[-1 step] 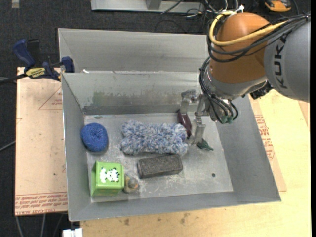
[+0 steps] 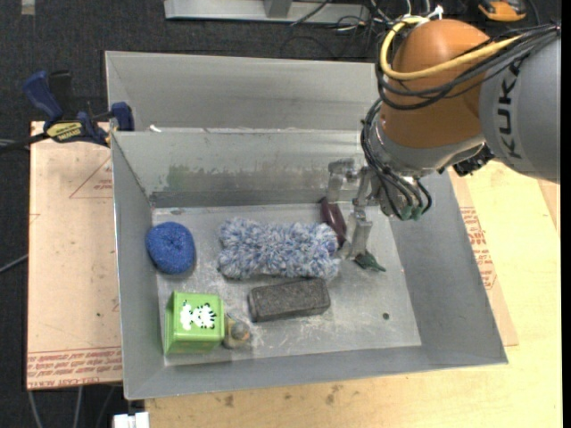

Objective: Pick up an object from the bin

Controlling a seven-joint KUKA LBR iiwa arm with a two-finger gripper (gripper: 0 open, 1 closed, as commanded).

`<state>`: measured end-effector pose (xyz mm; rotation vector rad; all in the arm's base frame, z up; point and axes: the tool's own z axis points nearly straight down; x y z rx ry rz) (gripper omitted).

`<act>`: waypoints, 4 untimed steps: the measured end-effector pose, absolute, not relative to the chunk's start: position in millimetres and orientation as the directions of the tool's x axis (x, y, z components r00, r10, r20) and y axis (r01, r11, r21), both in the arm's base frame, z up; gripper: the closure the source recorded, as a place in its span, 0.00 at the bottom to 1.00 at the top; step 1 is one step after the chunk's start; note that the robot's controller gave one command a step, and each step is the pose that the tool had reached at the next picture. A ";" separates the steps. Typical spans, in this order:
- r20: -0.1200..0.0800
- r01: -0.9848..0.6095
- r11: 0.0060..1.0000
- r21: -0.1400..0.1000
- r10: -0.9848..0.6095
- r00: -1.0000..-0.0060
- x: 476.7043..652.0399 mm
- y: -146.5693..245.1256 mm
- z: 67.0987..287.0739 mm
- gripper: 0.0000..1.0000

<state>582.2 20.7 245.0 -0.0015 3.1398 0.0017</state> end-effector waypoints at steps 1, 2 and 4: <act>-0.008 -0.063 0.998 0.000 -0.063 -0.998 590.3 31.7 188.0 0.00; -0.001 -0.111 0.994 0.001 -0.111 -0.994 601.7 72.6 159.8 0.00; -0.008 -0.166 0.986 0.000 -0.166 -0.986 627.1 77.4 90.0 0.00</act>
Offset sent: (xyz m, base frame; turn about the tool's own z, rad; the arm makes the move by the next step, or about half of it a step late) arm 0.0203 0.0523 -0.0850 -0.1097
